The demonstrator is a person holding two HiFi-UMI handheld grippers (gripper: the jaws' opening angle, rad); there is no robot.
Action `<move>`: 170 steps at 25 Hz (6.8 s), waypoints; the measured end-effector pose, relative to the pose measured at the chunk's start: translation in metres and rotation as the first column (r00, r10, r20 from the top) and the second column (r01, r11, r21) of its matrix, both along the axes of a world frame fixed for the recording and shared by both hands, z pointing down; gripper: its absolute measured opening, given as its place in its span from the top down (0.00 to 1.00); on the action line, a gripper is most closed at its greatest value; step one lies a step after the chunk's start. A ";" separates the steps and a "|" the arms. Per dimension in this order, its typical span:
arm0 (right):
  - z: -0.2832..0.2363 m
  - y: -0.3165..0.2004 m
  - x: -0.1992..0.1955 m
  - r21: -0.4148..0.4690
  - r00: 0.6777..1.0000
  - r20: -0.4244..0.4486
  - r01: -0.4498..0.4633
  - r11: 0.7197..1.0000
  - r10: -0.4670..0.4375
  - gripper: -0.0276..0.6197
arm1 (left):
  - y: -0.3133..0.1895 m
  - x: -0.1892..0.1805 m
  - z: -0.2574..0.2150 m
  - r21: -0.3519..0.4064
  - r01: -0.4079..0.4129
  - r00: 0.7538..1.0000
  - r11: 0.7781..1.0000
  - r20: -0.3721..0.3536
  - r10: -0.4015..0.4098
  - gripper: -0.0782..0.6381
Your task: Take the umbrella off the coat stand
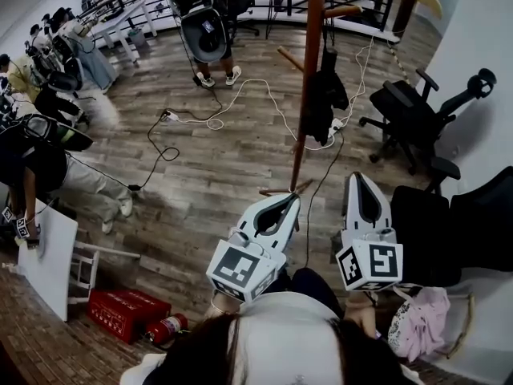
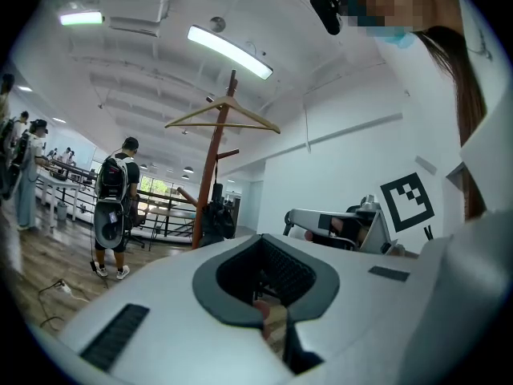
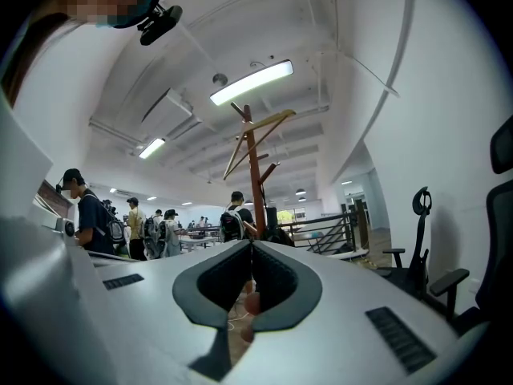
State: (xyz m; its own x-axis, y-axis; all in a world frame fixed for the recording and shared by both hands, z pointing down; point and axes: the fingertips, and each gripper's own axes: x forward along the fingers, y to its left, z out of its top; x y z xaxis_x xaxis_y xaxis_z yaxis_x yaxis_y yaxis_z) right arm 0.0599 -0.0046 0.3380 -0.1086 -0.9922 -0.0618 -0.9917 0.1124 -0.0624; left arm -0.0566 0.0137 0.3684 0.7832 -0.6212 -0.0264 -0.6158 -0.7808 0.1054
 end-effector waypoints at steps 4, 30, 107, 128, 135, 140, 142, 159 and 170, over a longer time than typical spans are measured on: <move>-0.001 -0.002 -0.004 -0.005 1.000 -0.011 0.003 1.000 -0.003 0.90 | -0.001 0.000 -0.003 0.002 0.004 1.000 1.000 -0.003 -0.004 0.88; 0.006 -0.073 -0.002 -0.033 0.988 -0.035 0.150 0.988 -0.151 0.89 | -0.065 0.026 -0.002 -0.007 0.038 0.999 0.999 -0.005 -0.039 0.88; 0.106 -0.274 0.019 -0.380 0.933 -0.034 0.320 0.868 -0.359 0.53 | -0.228 0.060 0.026 -0.074 0.210 0.977 0.975 0.051 -0.206 0.88; 0.092 -0.273 0.022 -0.340 0.948 -0.022 0.292 0.894 -0.318 0.58 | -0.228 0.052 0.015 -0.065 0.233 0.972 0.970 0.032 -0.231 0.88; 0.074 -0.264 0.023 -0.296 0.949 -0.027 0.293 0.909 -0.315 0.58 | -0.218 0.056 0.013 -0.056 0.213 0.977 0.976 0.031 -0.211 0.88; 0.069 -0.260 0.024 -0.281 0.951 -0.017 0.291 0.914 -0.308 0.58 | -0.214 0.052 0.012 -0.050 0.218 0.976 0.975 0.029 -0.217 0.88; 0.066 -0.257 0.025 -0.273 0.953 -0.014 0.288 0.918 -0.303 0.58 | -0.212 0.050 0.012 -0.047 0.228 0.974 0.973 0.022 -0.227 0.88; 0.035 -0.240 0.044 -0.216 0.965 0.011 0.257 0.942 -0.260 0.58 | -0.195 0.061 0.001 -0.035 0.179 0.984 0.983 0.010 -0.179 0.88; 0.011 -0.234 0.056 -0.167 0.975 0.013 0.222 0.961 -0.223 0.58 | -0.191 0.061 -0.004 -0.029 0.171 0.985 0.985 0.007 -0.171 0.88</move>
